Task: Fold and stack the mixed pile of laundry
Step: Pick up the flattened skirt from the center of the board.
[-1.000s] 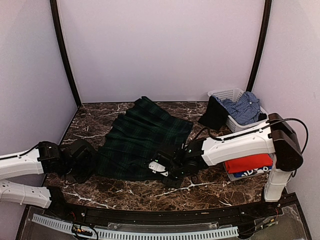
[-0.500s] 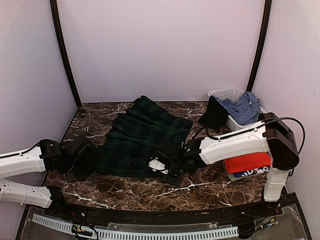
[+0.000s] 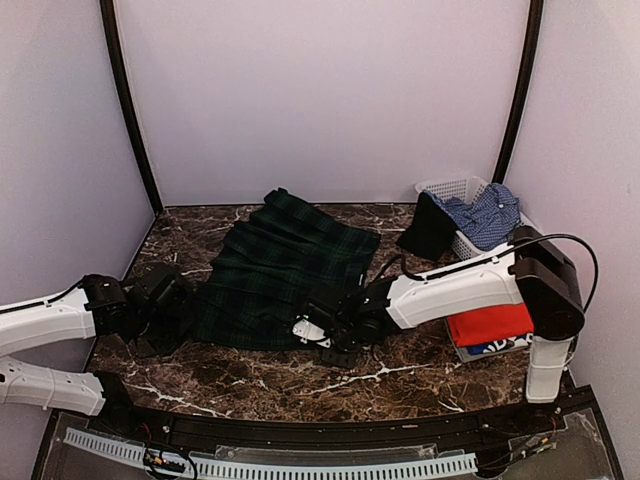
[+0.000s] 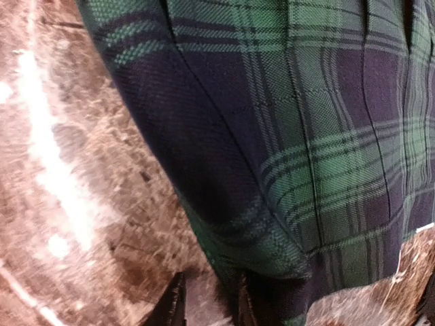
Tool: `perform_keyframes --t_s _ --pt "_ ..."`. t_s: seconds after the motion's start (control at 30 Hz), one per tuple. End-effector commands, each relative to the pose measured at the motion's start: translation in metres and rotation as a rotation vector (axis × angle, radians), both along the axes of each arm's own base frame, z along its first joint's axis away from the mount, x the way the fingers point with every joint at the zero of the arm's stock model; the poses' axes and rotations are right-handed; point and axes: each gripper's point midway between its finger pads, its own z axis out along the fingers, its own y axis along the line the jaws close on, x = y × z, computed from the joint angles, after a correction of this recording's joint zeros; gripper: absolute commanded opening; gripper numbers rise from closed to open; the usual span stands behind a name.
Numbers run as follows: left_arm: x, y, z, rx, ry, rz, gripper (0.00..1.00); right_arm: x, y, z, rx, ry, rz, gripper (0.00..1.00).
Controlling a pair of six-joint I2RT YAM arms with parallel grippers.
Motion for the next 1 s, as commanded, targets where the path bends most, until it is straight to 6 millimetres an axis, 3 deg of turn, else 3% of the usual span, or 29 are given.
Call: perform_keyframes --t_s 0.0,0.13,0.37,0.57,0.87,0.97 --pt "0.005 -0.002 0.011 -0.006 -0.021 -0.015 0.0 -0.026 0.01 0.058 0.168 0.028 0.09 0.3" --pt "0.006 -0.002 0.012 -0.003 -0.025 -0.014 0.0 -0.034 0.007 0.081 0.234 0.042 0.118 0.37" --pt "0.008 -0.003 0.013 0.0 -0.027 -0.014 0.0 -0.026 0.009 0.046 0.183 0.096 0.088 0.35" --pt "0.007 -0.001 0.014 0.003 -0.027 -0.011 0.0 -0.002 0.002 0.025 0.15 0.075 0.002 0.43" --pt "0.005 0.001 0.013 0.004 -0.026 -0.007 0.0 0.0 0.001 0.055 0.223 0.027 0.02 0.5" --pt "0.006 0.001 0.014 0.002 -0.032 -0.005 0.0 0.005 -0.002 0.054 0.219 0.021 0.013 0.5"
